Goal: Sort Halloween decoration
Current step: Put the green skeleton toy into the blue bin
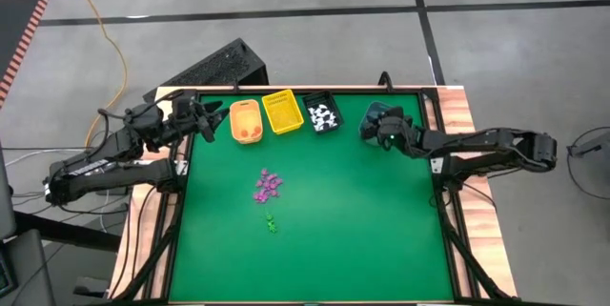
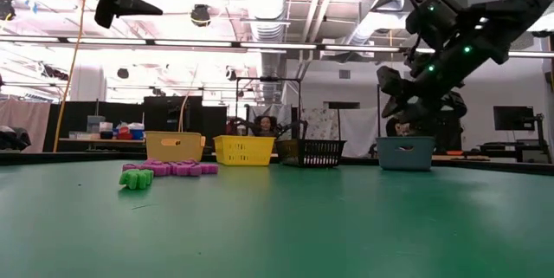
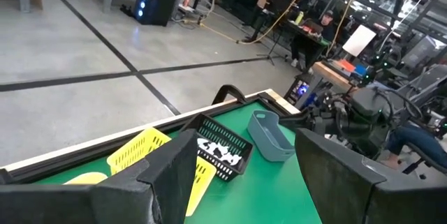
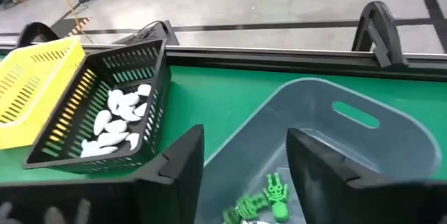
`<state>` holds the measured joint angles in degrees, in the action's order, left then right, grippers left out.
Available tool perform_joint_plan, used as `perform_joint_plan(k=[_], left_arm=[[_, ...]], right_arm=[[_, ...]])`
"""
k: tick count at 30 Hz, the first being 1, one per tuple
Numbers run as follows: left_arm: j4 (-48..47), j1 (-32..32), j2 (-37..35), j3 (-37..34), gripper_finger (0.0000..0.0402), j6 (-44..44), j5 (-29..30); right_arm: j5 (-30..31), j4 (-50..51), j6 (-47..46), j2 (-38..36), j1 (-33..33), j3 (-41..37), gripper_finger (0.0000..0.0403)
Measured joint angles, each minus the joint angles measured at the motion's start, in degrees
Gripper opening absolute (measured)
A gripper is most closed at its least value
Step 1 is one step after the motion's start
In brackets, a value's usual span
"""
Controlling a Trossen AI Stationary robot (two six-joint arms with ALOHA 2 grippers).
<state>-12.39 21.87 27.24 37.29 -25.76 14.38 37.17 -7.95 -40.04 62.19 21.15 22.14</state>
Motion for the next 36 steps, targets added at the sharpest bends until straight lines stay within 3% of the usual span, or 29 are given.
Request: perform_joint_plan(k=[9,17,25,36], left_arm=[[-0.26,-0.02,-0.02,0.0,0.0232,-0.39,-0.18],[-0.25,0.0,-0.02,0.0,0.0232,-0.39,-0.23],[-0.21,0.0,-0.02,0.0,0.0232,-0.44,-1.62],[-0.19,-0.02,-0.02,0.03,0.0232,-2.41,-8.76]], right_arm=[[-6.81,-2.15,4.54,0.03,-4.05,4.01,0.0196],[-6.21,-8.48,4.7,1.75,-18.44,5.96,0.0192],[2.64,-9.31,3.86,15.61,-33.04,13.89,0.0192],[5.38,-9.15,4.12,37.93,-39.96,31.72,0.0191]])
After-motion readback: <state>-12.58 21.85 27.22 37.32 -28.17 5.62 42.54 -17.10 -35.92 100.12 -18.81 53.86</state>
